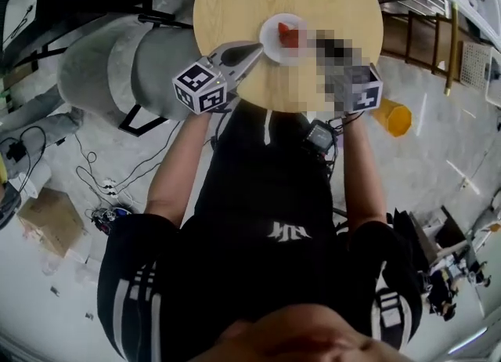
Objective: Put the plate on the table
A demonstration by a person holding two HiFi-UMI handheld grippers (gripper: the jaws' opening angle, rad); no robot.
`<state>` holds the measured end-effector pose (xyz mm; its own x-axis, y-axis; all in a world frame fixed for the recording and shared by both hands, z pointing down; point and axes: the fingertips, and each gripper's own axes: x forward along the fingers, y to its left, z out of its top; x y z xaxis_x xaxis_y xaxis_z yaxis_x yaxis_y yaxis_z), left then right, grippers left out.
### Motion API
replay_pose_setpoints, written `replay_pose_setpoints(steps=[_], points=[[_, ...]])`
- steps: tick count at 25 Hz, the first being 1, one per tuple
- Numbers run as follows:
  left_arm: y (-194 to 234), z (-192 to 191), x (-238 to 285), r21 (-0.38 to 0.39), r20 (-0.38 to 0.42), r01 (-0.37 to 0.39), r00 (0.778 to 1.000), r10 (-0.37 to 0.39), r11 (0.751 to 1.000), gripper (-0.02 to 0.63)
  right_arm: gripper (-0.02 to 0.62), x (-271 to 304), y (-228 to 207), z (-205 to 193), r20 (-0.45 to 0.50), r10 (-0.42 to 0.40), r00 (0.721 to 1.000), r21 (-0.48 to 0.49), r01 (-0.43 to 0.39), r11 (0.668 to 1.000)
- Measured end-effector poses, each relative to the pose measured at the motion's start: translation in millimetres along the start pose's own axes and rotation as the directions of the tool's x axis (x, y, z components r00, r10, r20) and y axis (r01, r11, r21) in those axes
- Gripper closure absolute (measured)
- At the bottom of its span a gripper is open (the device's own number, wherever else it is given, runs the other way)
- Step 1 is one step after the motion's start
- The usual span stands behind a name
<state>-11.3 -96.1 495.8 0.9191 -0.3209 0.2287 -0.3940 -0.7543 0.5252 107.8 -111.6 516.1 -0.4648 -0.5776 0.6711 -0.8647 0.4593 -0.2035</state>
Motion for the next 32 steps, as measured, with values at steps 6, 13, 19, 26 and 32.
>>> replay_pose_setpoints(steps=[6, 13, 19, 26, 32], points=[[-42.2, 53.6, -19.9, 0.081, 0.040, 0.080, 0.996, -0.083, 0.994, 0.595, 0.592, -60.6, 37.8, 57.3, 0.124, 0.073, 0.990, -0.123, -0.057, 0.991], [-89.2, 90.6, -52.6, 0.192, 0.098, 0.092, 0.989, -0.113, 0.977, 0.597, 0.593, -137.1, 64.0, 102.4, 0.360, 0.159, 0.919, -0.165, -0.105, 0.981], [-114.1, 81.3, -64.3, 0.221, 0.112, 0.063, 0.990, -0.089, 0.973, 0.595, 0.594, -148.4, 84.9, 75.2, 0.396, 0.303, 0.867, -0.175, -0.253, 0.952], [-173.8, 88.3, -65.7, 0.290, 0.127, 0.031, 0.989, -0.070, 0.957, 0.597, 0.592, -194.5, 85.4, 51.7, 0.471, 0.434, 0.768, -0.107, -0.438, 0.892], [-234.9, 49.9, -51.1, 0.262, 0.114, 0.005, 0.993, -0.036, 0.965, 0.595, 0.594, -255.1, 104.4, -1.4, 0.533, 0.485, 0.693, -0.117, -0.508, 0.853]])
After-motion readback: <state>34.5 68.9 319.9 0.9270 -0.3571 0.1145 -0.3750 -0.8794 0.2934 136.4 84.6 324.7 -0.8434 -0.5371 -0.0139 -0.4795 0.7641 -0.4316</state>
